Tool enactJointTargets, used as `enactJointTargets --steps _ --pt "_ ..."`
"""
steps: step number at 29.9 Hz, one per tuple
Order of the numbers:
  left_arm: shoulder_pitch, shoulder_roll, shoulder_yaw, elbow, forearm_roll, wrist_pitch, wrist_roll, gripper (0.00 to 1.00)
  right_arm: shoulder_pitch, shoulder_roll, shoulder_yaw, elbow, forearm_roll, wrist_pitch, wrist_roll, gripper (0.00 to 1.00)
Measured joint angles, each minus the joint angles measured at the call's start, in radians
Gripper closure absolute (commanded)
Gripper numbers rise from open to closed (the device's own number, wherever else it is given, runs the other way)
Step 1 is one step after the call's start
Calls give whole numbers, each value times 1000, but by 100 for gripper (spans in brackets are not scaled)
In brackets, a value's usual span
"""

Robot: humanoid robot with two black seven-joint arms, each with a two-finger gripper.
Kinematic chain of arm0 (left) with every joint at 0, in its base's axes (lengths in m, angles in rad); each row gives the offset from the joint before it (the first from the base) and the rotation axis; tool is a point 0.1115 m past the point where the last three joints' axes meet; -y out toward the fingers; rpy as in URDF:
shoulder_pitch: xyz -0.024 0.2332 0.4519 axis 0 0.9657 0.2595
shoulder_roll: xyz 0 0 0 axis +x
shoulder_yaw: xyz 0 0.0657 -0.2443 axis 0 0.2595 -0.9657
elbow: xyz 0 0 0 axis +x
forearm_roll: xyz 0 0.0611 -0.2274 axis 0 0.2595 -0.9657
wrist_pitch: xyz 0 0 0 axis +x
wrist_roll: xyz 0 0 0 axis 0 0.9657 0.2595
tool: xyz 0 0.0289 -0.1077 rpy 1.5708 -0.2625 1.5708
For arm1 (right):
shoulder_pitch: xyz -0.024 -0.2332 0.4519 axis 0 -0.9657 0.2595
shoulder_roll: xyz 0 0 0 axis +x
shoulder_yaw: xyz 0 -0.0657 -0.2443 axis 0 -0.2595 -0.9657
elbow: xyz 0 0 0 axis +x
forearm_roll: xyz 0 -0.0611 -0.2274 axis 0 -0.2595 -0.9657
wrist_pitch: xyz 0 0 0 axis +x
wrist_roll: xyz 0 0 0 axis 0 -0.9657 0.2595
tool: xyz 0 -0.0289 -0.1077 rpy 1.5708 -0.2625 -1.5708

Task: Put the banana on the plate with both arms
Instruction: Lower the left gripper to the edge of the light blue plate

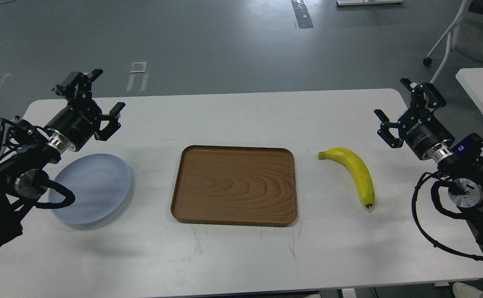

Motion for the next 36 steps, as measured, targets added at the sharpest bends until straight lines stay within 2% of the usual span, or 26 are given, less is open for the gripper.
enactJointTargets --steps 11,19,22,27,32,36 --pt "0 12 4 -1 4 0 0 0 0 -6 0 2 1 0 0 0" --pt "-72 120 13 -18 85 0 0 0 1 -5 -8 3 0 0 0 0" --pt "-124 196 14 -50 246 0 0 0 4 -4 -11 4 0 0 0 0" --pt "-183 337 14 -177 576 0 0 0 6 -3 -15 6 -2 0 0 0" --pt "-183 429 19 -308 934 0 0 0 7 1 -18 7 -3 0 0 0" --pt "-149 470 48 -361 1216 0 0 0 11 3 -20 9 -3 0 0 0"
